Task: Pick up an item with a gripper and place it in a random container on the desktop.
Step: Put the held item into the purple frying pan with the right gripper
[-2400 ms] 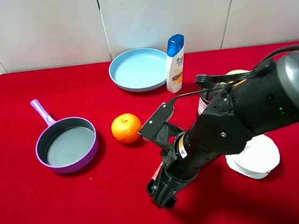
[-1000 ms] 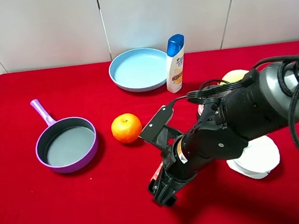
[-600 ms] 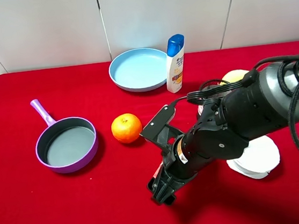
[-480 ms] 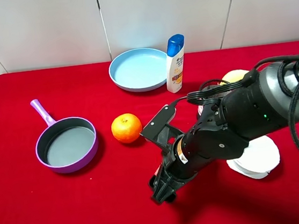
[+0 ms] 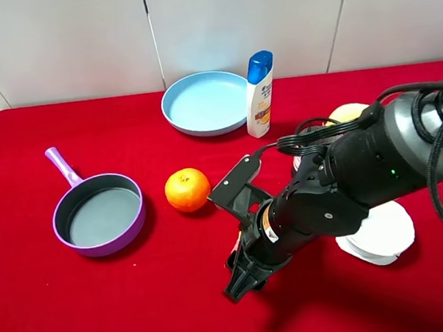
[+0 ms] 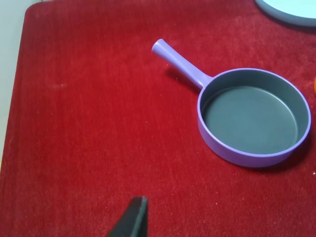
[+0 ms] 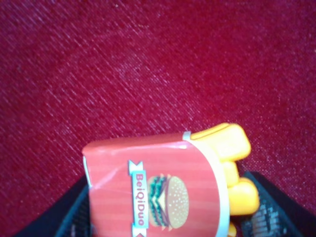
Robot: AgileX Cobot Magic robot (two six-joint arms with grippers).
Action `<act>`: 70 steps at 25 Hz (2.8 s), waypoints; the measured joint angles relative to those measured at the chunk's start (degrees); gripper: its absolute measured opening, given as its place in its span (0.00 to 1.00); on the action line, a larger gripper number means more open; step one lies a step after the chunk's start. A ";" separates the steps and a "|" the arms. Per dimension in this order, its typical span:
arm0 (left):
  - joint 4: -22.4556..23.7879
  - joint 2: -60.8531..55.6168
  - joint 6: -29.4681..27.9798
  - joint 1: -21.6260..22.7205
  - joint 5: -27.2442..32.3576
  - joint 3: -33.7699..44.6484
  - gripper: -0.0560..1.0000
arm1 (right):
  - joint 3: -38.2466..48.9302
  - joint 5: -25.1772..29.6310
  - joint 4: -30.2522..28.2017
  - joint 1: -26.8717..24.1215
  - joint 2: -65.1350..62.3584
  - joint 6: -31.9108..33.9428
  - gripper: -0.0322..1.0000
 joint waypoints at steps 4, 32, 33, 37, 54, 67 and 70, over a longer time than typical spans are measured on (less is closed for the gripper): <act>0.00 0.00 0.00 0.00 0.00 0.00 0.99 | 0.00 -0.06 -0.18 0.00 0.00 0.06 0.45; 0.00 0.00 0.00 0.00 0.00 0.00 0.99 | -0.26 3.10 -3.43 0.00 -6.17 1.05 0.45; 0.00 0.00 0.00 0.00 0.00 0.00 0.99 | -0.60 4.01 -3.48 0.00 -6.51 1.05 0.45; 0.00 0.00 0.00 0.00 0.00 0.00 0.99 | -3.87 8.19 -4.60 0.00 -7.56 1.05 0.45; 0.00 0.00 0.00 0.00 0.00 0.00 0.99 | -21.22 20.30 -9.61 0.00 -7.67 -0.97 0.45; 0.00 0.00 0.00 0.00 0.00 0.00 0.99 | -31.41 20.64 -8.65 -1.33 -6.91 -8.17 0.45; 0.00 0.00 0.00 0.00 0.00 0.00 0.99 | -33.65 20.28 -6.37 -1.33 -5.15 -11.48 0.45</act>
